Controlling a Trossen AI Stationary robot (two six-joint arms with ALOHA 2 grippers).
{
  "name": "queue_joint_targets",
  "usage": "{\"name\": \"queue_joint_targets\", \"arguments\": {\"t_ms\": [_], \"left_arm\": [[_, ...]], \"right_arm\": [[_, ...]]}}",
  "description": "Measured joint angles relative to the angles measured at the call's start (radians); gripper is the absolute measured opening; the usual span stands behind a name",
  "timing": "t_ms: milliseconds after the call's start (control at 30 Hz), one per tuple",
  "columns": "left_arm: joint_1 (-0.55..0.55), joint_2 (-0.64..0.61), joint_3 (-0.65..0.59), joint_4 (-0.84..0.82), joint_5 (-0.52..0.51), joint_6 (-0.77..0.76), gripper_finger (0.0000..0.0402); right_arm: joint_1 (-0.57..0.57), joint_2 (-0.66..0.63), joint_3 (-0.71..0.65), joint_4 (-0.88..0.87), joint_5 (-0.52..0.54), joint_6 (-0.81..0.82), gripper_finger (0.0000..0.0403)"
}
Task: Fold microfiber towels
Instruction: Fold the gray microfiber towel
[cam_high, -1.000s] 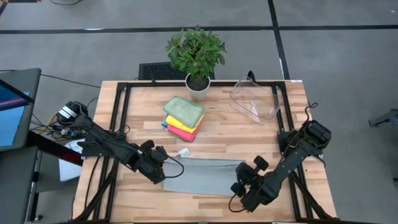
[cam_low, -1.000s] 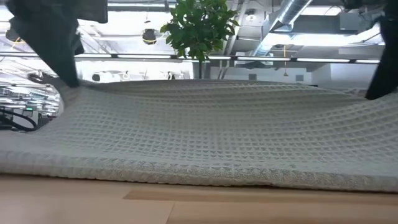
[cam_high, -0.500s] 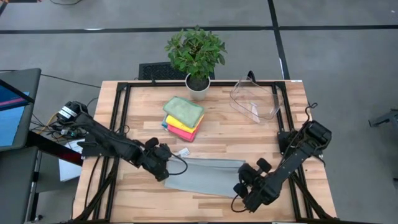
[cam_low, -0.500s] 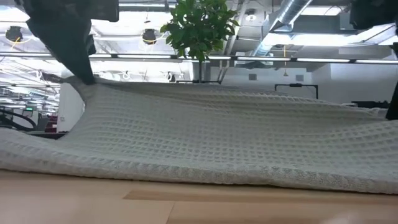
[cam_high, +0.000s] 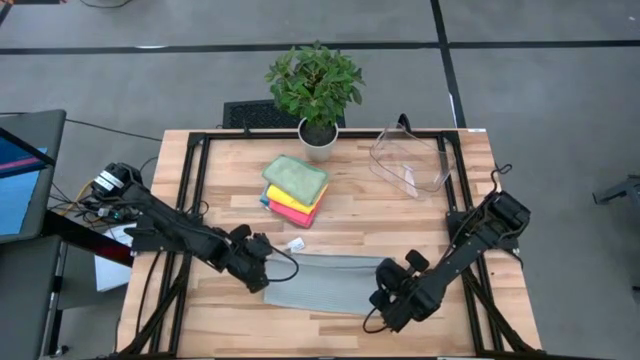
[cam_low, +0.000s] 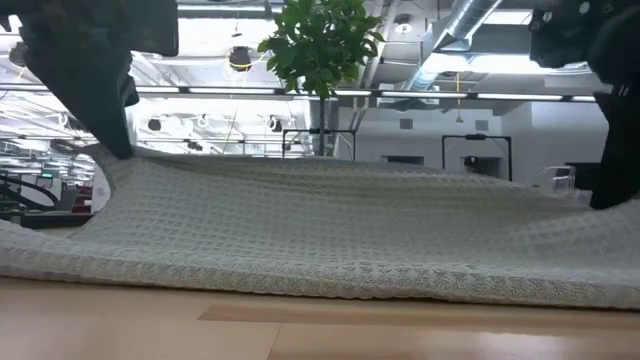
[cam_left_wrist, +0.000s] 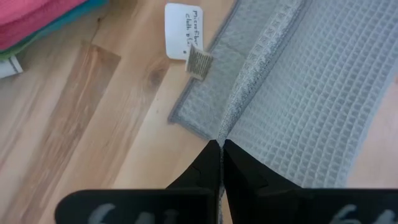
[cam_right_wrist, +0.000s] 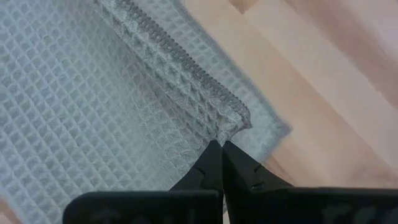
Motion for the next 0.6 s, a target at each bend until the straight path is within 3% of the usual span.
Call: {"name": "queue_joint_targets", "arguments": {"t_ms": [433, 600], "left_arm": [[0.018, 0.0, 0.0, 0.052, -0.03, 0.06, 0.0001], [0.018, 0.0, 0.0, 0.051, -0.055, 0.065, 0.002]], "right_arm": [[0.0, 0.0, -0.051, 0.039, -0.036, 0.079, 0.0039], [-0.014, 0.0, -0.051, 0.039, -0.041, 0.08, 0.0043]]}}
